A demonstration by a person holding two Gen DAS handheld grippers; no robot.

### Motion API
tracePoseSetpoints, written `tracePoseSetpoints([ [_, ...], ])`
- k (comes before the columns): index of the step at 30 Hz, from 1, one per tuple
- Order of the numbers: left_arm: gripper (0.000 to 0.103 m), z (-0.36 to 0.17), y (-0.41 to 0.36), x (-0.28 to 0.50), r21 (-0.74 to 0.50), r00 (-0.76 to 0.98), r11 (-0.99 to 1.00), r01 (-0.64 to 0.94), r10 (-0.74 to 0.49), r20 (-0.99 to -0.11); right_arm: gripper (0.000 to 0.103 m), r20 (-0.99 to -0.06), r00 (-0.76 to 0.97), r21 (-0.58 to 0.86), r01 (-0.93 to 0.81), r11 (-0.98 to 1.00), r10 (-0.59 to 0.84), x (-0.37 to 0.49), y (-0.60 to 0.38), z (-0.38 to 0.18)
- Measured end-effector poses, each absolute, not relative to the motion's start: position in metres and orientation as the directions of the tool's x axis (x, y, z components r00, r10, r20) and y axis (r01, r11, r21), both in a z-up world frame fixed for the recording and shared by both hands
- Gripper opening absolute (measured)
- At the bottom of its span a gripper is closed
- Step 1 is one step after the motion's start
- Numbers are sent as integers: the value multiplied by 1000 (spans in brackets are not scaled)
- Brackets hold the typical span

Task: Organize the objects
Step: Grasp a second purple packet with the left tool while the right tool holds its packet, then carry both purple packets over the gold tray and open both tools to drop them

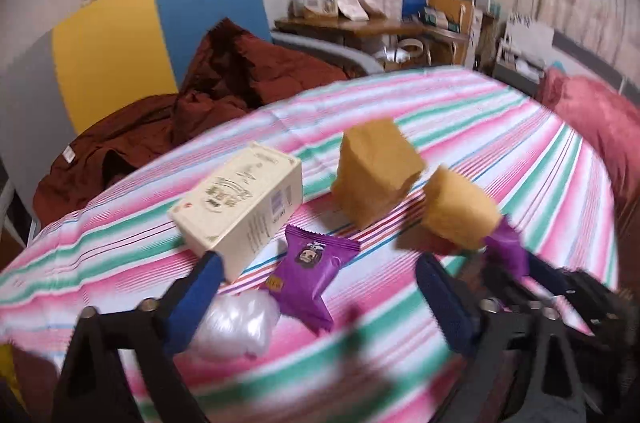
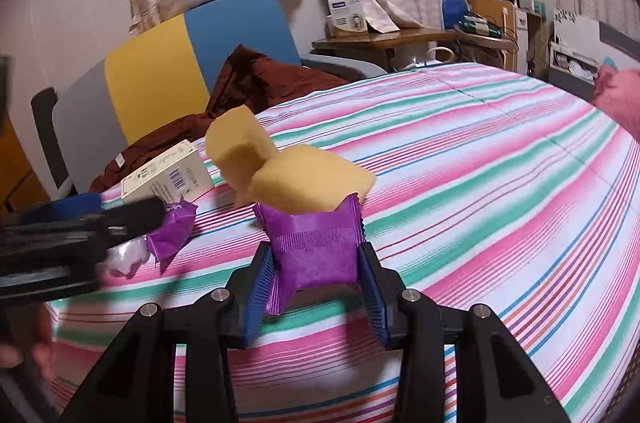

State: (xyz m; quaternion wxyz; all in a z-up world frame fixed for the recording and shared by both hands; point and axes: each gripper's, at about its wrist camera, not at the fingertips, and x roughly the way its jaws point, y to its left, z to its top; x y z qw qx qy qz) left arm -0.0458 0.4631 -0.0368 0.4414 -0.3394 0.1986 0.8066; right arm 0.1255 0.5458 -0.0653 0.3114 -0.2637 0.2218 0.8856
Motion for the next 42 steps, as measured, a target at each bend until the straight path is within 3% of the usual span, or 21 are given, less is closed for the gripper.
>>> tracePoseSetpoints([
  [4, 72, -58, 476, -58, -17, -314, -515, -857, 549, -774, 43, -603, -667, 227, -669, -707, 437, 126, 546, -67],
  [6, 59, -63, 476, -57, -15, -319, -519, -855, 547, -774, 43, -603, -668, 228, -669, -707, 437, 126, 546, -67],
  [7, 43, -64, 476, -55, -13, -317, -513, -858, 550, -773, 43, -602, -668, 229, -669, -707, 437, 126, 546, -68],
  [8, 40, -66, 476, -52, -6, -315, -503, -864, 550, -773, 43, -601, -669, 230, -669, -707, 437, 126, 546, -68],
  [13, 35, -63, 465, -37, 10, -327, -490, -872, 566, -757, 43, -601, -667, 226, -670, -707, 440, 127, 547, -68],
  [23, 34, -41, 396, -3, -121, -329, -547, -829, 650, -686, 42, -585, -671, 207, -667, -715, 456, 127, 543, -64],
  [30, 34, -26, 331, 17, -230, -324, -584, -779, 689, -648, 42, -510, -740, 166, -586, -793, 439, 127, 523, -50],
  [42, 34, 4, 217, 12, -268, -467, -704, -658, 661, -588, 42, -460, -788, 40, -478, -877, 408, 116, 488, -36],
])
